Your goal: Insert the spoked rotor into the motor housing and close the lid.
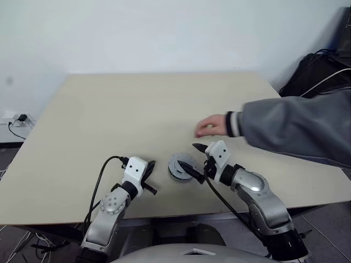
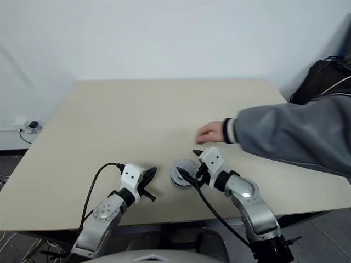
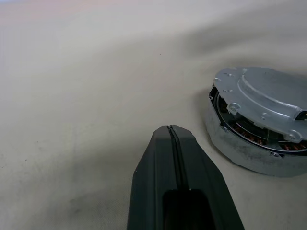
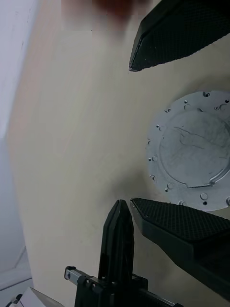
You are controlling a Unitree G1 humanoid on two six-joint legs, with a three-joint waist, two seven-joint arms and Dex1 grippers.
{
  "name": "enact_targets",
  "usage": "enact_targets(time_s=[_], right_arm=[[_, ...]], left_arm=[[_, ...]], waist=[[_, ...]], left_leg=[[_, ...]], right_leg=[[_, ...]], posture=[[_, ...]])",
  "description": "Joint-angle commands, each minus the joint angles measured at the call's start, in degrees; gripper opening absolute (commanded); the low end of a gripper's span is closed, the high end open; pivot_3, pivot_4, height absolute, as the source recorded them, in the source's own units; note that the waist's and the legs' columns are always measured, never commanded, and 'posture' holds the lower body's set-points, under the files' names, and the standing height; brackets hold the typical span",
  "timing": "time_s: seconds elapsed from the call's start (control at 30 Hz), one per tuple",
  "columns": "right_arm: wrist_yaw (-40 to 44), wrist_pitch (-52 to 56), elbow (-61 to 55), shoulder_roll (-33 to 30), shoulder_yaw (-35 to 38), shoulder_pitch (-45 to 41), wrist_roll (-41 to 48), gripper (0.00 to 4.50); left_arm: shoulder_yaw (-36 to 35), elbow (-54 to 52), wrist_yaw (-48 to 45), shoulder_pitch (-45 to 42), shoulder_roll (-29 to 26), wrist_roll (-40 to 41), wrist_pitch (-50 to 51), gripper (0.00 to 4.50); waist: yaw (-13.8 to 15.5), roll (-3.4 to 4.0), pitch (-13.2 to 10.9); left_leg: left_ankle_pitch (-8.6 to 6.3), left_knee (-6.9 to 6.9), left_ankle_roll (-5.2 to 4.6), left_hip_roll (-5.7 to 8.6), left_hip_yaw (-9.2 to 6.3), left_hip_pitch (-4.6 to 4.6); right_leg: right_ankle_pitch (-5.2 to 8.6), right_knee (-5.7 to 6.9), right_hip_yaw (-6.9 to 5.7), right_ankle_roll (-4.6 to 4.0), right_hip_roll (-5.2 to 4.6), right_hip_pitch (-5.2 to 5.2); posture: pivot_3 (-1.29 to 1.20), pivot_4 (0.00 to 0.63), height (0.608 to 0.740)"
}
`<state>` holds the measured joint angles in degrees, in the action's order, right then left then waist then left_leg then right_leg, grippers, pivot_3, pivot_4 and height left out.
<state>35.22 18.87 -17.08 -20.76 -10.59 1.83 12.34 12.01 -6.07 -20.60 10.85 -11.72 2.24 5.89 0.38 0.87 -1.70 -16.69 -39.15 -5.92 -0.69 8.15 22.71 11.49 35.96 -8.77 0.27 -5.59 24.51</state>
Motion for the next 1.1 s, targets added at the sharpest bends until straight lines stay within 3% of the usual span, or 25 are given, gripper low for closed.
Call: enact_targets(time_s=[0.03, 1.1], right_arm=[[0.31, -1.43, -2.02, -0.05, 0.47, -0.87, 0.5, 4.48], [1.67, -0.92, -3.15, -1.28, 1.79, -0.79, 2.36, 4.48]], left_arm=[[0.04, -2.24, -0.2, -0.25, -0.23, -0.22, -0.56, 0.0], [0.03, -1.86, -0.47, -0.64, 0.26, -0.08, -0.39, 0.0]], waist=[[0.05, 0.0, 0.0], [0.5, 0.0, 0.0]], left_leg=[[0.0, 0.0, 0.0, 0.0, 0.0, 0.0], [0.0, -0.01, 0.0, 0.0, 0.0, 0.0]], right_leg=[[0.0, 0.0, 0.0, 0.0, 0.0, 0.0], [0.0, 0.0, 0.0, 0.0, 0.0, 0.0]], posture=[[0.0, 0.0, 0.74], [0.0, 0.0, 0.74]])
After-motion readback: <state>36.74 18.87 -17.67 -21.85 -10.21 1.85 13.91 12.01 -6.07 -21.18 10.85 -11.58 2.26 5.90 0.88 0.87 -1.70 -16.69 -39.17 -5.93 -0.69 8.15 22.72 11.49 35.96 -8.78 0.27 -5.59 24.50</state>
